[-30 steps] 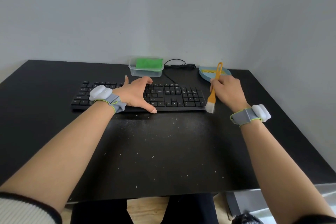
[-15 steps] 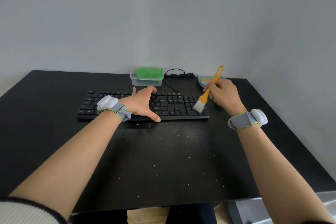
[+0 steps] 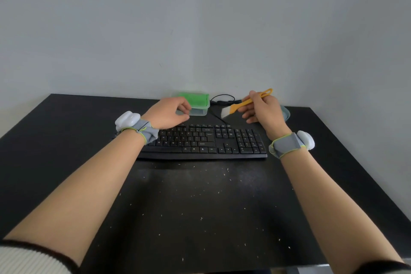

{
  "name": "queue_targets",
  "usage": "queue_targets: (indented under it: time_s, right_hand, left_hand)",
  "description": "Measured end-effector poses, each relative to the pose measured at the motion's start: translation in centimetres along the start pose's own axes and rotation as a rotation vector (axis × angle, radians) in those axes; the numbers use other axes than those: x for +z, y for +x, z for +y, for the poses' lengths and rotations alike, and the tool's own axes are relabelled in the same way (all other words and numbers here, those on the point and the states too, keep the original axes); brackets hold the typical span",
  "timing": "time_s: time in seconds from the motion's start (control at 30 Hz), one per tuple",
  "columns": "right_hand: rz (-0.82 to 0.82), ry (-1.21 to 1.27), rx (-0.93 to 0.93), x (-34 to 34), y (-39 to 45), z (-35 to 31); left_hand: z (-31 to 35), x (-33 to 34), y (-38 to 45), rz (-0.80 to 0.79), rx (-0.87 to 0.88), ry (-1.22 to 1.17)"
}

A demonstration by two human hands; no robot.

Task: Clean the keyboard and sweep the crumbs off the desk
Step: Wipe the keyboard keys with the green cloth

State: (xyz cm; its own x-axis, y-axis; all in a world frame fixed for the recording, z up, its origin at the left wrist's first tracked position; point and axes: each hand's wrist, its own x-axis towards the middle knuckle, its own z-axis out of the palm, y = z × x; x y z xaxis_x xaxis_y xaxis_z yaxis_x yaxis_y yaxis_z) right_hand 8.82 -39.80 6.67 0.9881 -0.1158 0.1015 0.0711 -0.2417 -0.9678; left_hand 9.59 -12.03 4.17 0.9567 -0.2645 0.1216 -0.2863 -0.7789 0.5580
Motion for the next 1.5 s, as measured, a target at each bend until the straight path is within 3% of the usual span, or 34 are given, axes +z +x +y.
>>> queue_targets:
  time_s: [0.17, 0.43, 0.73, 1.0, 1.33, 1.5]
  right_hand:
    - [-0.006, 0.042, -0.051, 2.8, 1.3, -0.4]
    - [-0.058, 0.109, -0.096, 7.4, 3.7, -0.5]
    - [-0.226, 0.068, 0.106, 10.2, 6.4, 0.5]
    - [-0.203, -0.210, 0.060, 10.8, 8.2, 2.1]
    - [-0.057, -0.755, -0.167, 11.5, 9.2, 2.5]
    - [-0.031, -0.877, -0.293, 12.3, 9.6, 2.2]
  left_hand:
    - [-1.9, -0.7, 0.8, 0.120, 0.030, 0.011]
    - [-4.3, -1.1, 2.4, 0.121, 0.002, 0.141]
    - [-6.0, -0.3, 3.2, 0.114, -0.037, 0.093]
    - [-6.6, -0.1, 3.5, 0.127, -0.021, 0.081]
    - [-6.9, 0.3, 3.5, 0.166, 0.010, 0.116]
    - [-7.0, 0.6, 3.7, 0.208, 0.000, 0.098]
